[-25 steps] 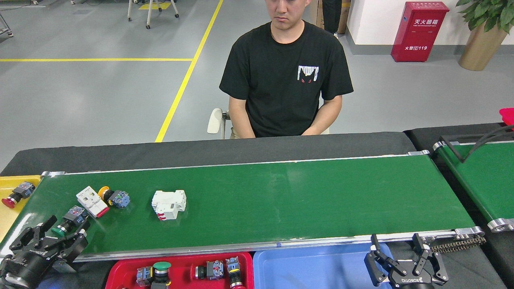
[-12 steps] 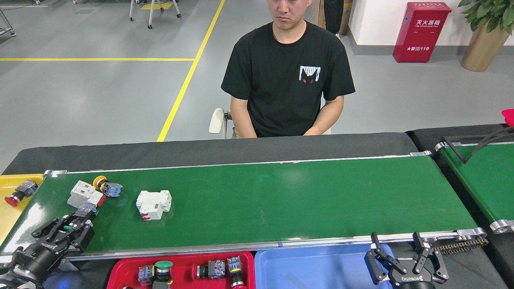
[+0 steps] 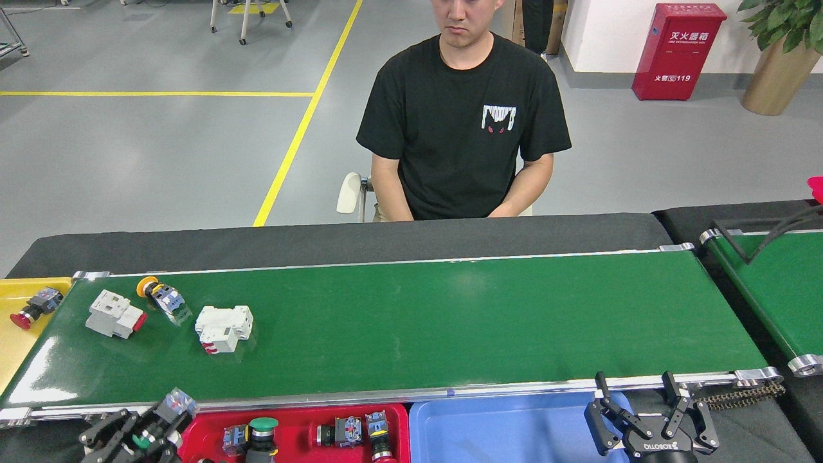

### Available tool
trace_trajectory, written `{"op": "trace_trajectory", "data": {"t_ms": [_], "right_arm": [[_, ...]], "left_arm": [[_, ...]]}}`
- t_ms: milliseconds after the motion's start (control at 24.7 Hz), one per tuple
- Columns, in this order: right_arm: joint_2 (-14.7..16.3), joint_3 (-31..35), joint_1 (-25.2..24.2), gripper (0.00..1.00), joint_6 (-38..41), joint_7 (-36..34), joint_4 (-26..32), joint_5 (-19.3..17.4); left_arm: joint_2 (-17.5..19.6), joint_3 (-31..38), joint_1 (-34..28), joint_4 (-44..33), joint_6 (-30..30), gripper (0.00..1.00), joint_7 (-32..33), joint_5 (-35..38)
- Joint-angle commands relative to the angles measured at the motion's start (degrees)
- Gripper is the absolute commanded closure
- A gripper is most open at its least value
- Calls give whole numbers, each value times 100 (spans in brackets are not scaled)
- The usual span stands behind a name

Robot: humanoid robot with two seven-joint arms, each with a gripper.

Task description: Pick switch part from conveyor to tray

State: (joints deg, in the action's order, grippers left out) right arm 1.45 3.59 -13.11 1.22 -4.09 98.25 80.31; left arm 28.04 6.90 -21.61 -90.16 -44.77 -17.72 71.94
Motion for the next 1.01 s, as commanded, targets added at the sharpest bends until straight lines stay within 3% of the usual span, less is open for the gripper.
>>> {"op": "trace_trajectory", "data": {"t_ms": [0,122,324,446,487,568,730,973], "right_arm": [[31,27,28,0,2,-22,107,-6],[49,45,28,0,10,-22,98,-15],[154,194,10,0,54,-22,89,-15],[207,309,10,0,63,-22,72,-235],[242,309,10,0,54,-22,63,-332],[312,309,-16,0,63,-22,63,-358],[295,318,-16,0,169,-22,63,-393],[312,318,-25,0,256,-22,54,-420]], "left_arm": [[-158,153,-98,-301,-23,2,-3,-31],[-773,461,-212,-512,-23,0,-3,-14],[-932,601,-292,-626,-23,0,-3,-14],[-1239,1243,-239,-547,-23,0,32,48],[-1310,1489,-212,-450,241,0,41,65],[-1283,1823,-195,-64,662,0,32,74],[-1125,2166,-160,692,689,0,32,74],[-1002,2148,218,912,724,0,50,92]]}}
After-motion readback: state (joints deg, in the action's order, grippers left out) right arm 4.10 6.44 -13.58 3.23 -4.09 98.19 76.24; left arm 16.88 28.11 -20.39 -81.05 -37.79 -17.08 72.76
